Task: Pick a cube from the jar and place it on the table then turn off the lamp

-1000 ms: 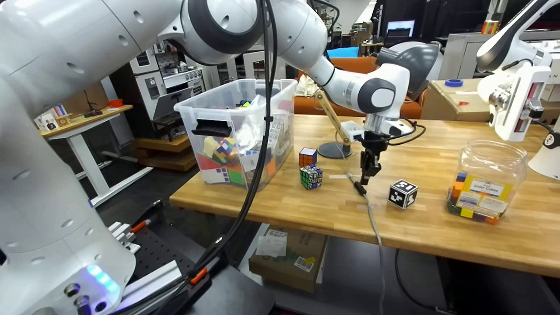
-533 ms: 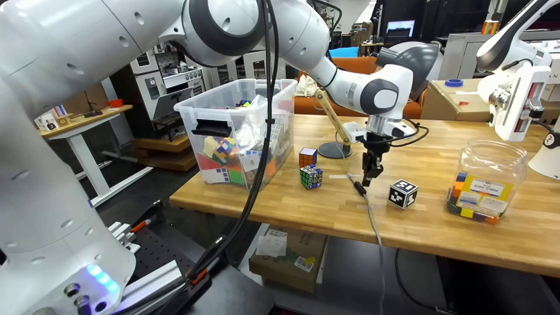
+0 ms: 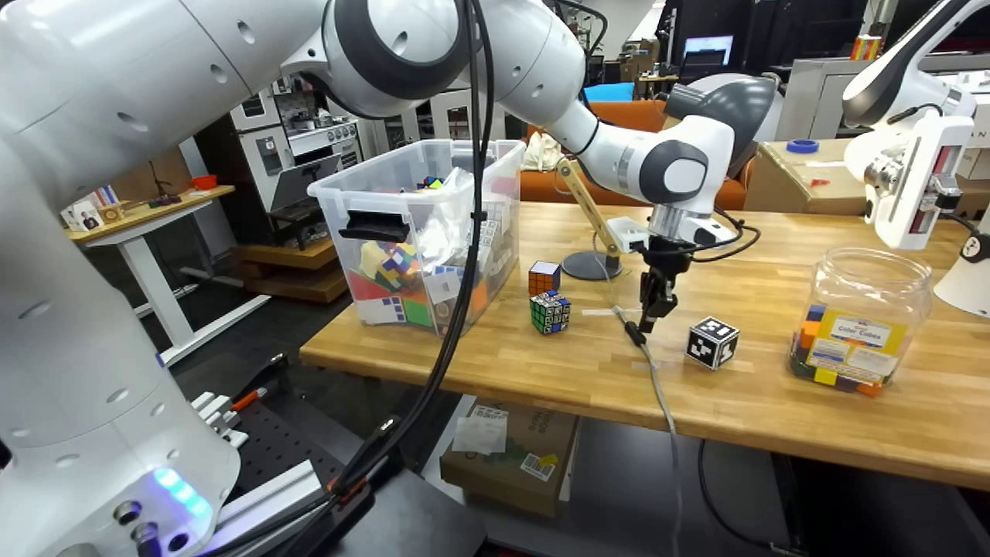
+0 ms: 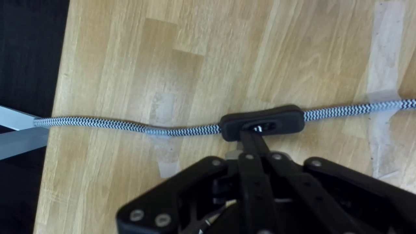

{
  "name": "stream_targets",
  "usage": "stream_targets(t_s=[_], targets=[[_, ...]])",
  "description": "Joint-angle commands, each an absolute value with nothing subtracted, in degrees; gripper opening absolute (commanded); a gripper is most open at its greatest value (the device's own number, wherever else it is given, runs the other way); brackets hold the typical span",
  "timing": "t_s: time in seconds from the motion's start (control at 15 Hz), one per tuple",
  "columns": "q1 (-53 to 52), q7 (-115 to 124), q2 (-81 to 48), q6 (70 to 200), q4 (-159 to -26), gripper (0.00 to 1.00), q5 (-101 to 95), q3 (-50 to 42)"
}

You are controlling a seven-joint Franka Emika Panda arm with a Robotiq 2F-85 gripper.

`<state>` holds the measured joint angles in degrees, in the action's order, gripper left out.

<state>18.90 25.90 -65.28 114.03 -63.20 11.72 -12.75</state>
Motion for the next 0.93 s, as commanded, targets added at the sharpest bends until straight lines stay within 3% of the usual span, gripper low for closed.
stream_targets(t_s=[0.0,0.87], targets=[[19.7,26.4,-67.0,111.4,-59.8,0.00,11.9,-11.9],[19.3,26.4,-67.1,110.8,-60.2,0.00,12.0,-12.2]])
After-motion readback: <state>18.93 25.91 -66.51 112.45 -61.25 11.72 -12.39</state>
